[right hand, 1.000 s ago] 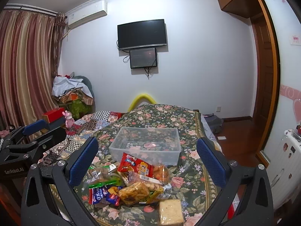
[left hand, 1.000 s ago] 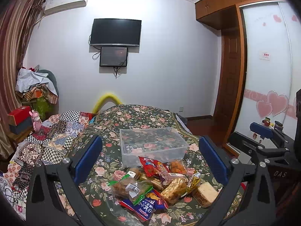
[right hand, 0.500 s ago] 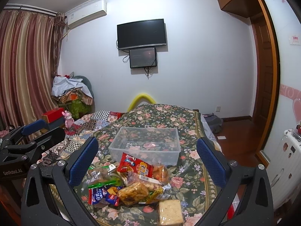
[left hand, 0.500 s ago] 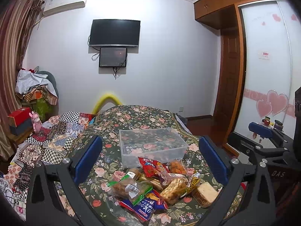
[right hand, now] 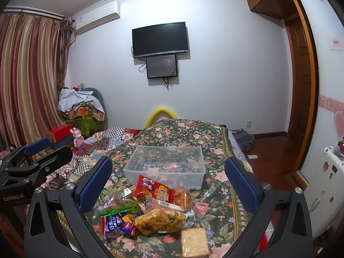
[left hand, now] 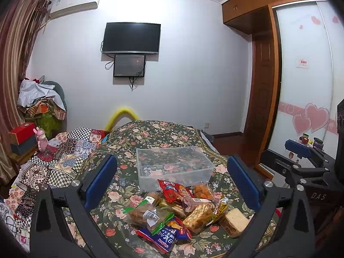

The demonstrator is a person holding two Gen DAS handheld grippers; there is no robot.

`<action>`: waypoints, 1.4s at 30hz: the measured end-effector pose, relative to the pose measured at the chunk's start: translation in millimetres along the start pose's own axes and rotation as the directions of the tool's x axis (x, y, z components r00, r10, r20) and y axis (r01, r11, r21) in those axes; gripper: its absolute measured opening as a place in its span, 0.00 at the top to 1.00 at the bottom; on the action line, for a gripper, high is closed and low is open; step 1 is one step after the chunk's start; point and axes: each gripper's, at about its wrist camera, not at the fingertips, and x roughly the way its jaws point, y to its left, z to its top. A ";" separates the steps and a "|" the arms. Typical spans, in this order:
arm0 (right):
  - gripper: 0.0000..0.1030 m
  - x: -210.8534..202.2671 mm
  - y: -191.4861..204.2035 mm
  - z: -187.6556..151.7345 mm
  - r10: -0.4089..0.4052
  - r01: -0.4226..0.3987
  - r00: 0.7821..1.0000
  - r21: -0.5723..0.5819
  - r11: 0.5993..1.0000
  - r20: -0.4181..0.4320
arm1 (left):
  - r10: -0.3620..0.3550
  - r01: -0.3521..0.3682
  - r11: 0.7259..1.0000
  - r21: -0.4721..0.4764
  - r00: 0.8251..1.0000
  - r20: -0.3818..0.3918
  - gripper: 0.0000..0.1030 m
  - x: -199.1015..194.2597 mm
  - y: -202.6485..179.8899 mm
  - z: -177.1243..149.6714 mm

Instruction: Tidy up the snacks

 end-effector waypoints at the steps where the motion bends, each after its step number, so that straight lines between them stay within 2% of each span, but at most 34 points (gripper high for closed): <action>1: 0.00 0.0 -0.2 0.0 0.000 0.000 1.000 0.000 1.000 0.000 | 0.000 0.000 1.000 0.000 1.000 0.000 0.00 -0.1 0.0 0.0; 17: 0.00 -1.9 0.6 1.9 0.007 -0.007 1.000 -0.003 1.000 -0.002 | 0.001 -0.001 1.000 0.004 1.000 -0.002 0.00 -0.9 -0.2 0.1; 28: 0.00 4.9 -6.1 -6.1 0.014 -0.014 0.999 0.007 1.000 -0.032 | -0.044 0.044 0.999 -0.001 0.996 -0.072 0.00 10.1 1.1 -6.0; 30: 0.00 8.0 -10.9 -9.9 0.024 -0.023 0.998 0.017 1.000 -0.059 | -0.043 0.043 0.999 0.000 0.995 -0.089 0.00 14.2 2.5 -8.7; 32: 0.00 12.5 -16.5 -14.6 0.021 -0.019 0.995 0.021 1.000 -0.093 | -0.035 0.035 0.999 0.005 0.993 -0.112 0.05 18.3 4.2 -12.5; 34: 0.00 17.2 -22.0 -22.5 0.004 -0.001 0.992 0.020 1.000 -0.127 | -0.028 0.030 1.000 0.008 0.989 -0.148 0.18 24.6 7.6 -17.3; 39: 0.00 29.0 -45.5 -47.0 -0.012 0.026 0.972 0.057 0.998 -0.234 | -0.015 0.018 1.000 0.011 0.967 -0.255 0.25 44.2 19.5 -36.3; 42: 0.00 34.1 -56.9 -60.2 -0.004 0.028 0.957 0.078 0.997 -0.291 | -0.011 0.019 1.000 0.023 0.952 -0.307 0.25 54.6 22.2 -49.6</action>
